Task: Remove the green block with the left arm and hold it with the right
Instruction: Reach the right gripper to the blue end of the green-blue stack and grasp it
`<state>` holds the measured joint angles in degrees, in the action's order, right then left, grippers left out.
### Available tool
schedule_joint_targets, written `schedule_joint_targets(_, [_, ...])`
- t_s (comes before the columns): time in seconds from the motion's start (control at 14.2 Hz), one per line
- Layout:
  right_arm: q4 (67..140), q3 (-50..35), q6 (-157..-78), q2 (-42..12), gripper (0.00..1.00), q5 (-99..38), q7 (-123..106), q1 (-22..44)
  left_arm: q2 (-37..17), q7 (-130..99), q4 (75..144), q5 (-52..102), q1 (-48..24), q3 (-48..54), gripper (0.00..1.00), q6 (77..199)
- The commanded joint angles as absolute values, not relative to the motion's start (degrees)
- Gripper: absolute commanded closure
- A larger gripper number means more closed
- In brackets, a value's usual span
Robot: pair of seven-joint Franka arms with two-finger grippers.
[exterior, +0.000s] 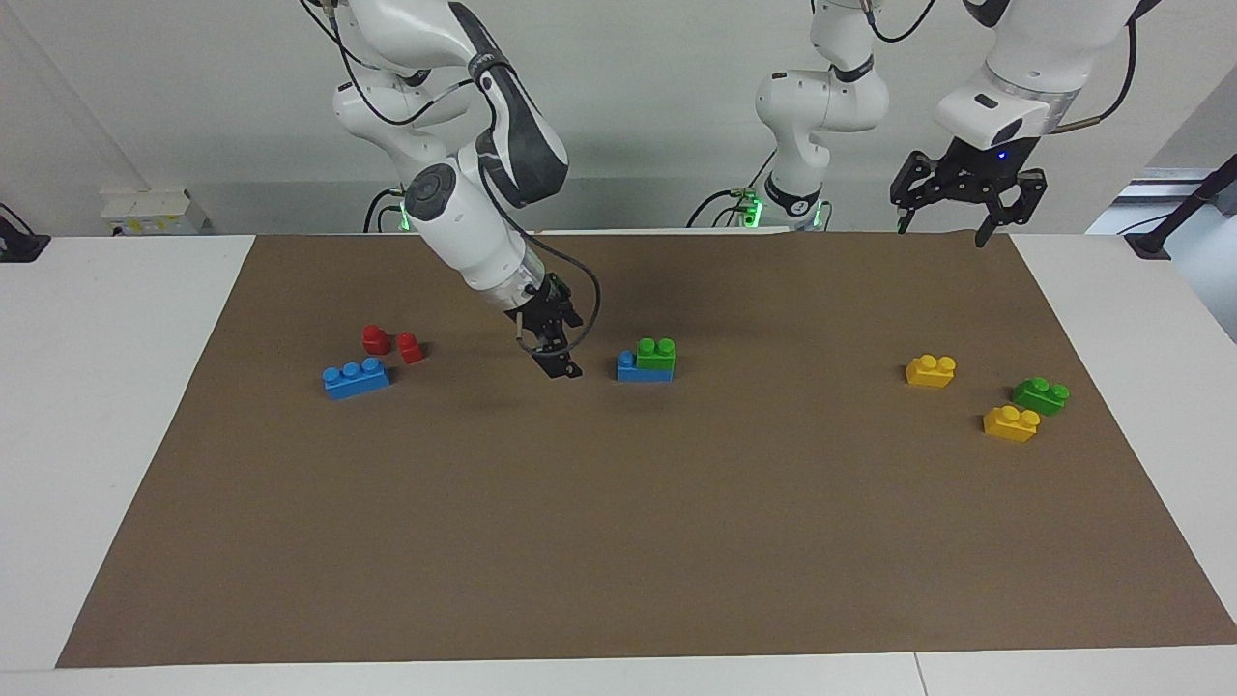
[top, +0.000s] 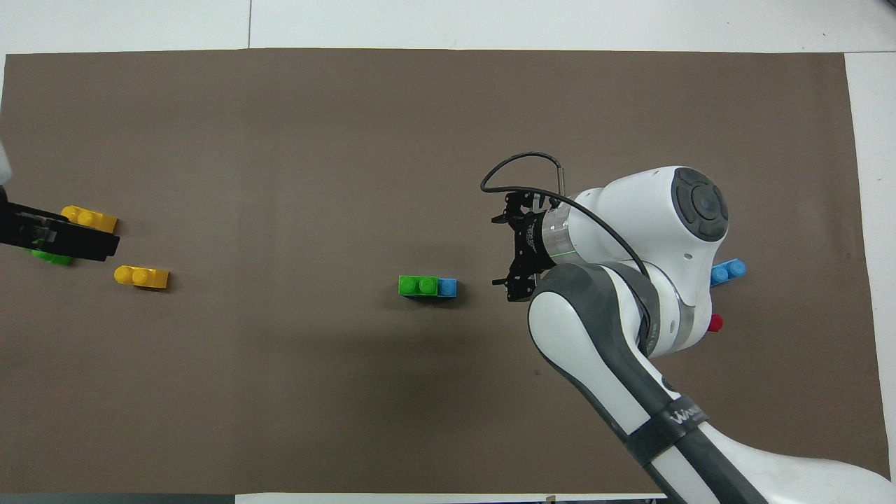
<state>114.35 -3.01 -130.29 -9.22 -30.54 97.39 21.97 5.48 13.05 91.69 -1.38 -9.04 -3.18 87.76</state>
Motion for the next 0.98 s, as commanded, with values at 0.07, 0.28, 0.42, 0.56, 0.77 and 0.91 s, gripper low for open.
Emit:
schedule_joint_targets(0.07, [115.14,-2.81,-132.8,-11.68,0.01,-33.21,96.86,23.64,7.73,13.1,94.83,-1.85,-4.93,-3.6,0.0,88.6])
schedule_joint_targets(0.28, [114.88,-2.81,-134.82,-13.96,0.01,-36.21,95.63,25.39,8.17,13.01,94.31,-1.85,-4.13,-3.52,0.0,88.86])
schedule_joint_targets(0.42, [114.96,-2.81,-137.62,-15.29,0.01,-36.21,95.62,26.19,9.31,13.1,94.83,-1.76,-4.74,-3.25,0.0,88.77])
schedule_joint_targets(0.56, [114.87,-2.81,-139.12,-16.17,0.01,-37.17,95.62,27.51,10.72,11.09,97.72,-1.76,-5.1,-2.64,0.0,89.03])
schedule_joint_targets(0.77, [115.22,-2.81,-141.14,-16.96,0.01,-37.53,95.45,28.74,11.25,9.23,98.17,-1.58,-7.37,-2.55,0.0,88.95])
schedule_joint_targets(0.91, [115.93,-2.81,-142.38,-17.31,0.01,-37.53,95.28,29.7,11.34,5.65,98.26,-1.58,-9.92,-2.55,0.0,88.51])
